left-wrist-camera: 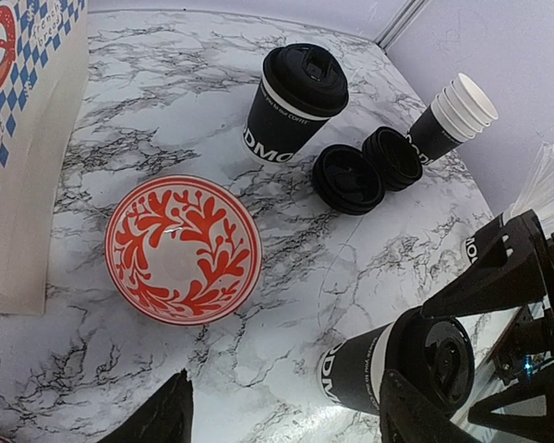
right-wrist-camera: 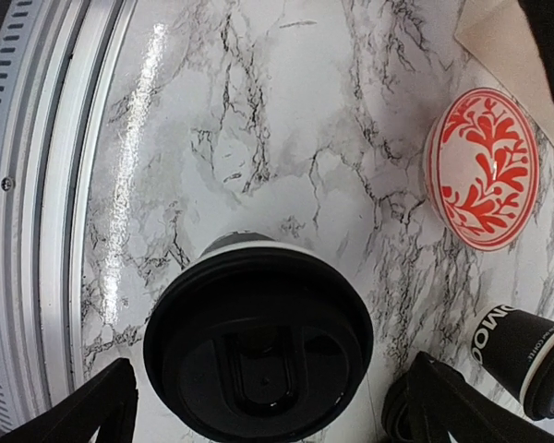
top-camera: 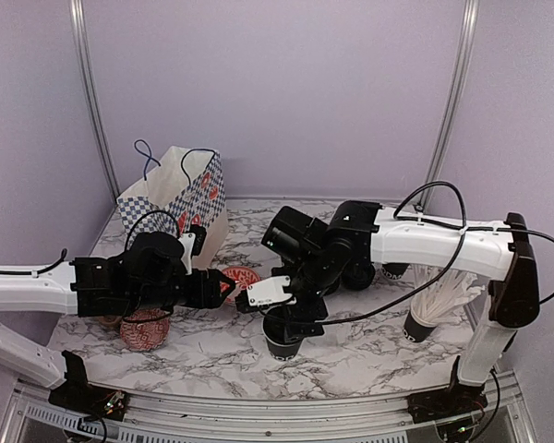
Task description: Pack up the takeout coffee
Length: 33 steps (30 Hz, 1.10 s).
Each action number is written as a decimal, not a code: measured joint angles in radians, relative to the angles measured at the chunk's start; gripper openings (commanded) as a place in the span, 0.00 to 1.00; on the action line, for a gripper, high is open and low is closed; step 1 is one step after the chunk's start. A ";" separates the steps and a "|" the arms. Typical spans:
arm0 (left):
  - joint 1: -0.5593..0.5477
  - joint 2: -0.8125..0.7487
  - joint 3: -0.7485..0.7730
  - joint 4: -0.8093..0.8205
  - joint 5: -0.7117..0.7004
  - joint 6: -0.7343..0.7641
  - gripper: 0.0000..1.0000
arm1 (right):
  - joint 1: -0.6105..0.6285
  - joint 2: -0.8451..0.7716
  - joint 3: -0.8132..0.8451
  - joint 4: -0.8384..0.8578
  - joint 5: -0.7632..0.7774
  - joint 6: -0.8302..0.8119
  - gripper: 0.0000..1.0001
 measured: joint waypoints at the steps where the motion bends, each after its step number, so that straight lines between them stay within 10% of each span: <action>1: 0.000 0.001 -0.001 0.001 0.008 -0.008 0.70 | -0.011 -0.006 0.000 -0.002 -0.010 0.000 0.99; 12: -0.024 0.148 0.003 0.068 0.213 -0.239 0.68 | -0.369 -0.286 -0.102 0.130 -0.236 0.139 0.87; 33: -0.074 0.266 0.041 0.190 0.354 -0.357 0.55 | -0.391 -0.098 -0.258 0.122 -0.580 0.256 0.58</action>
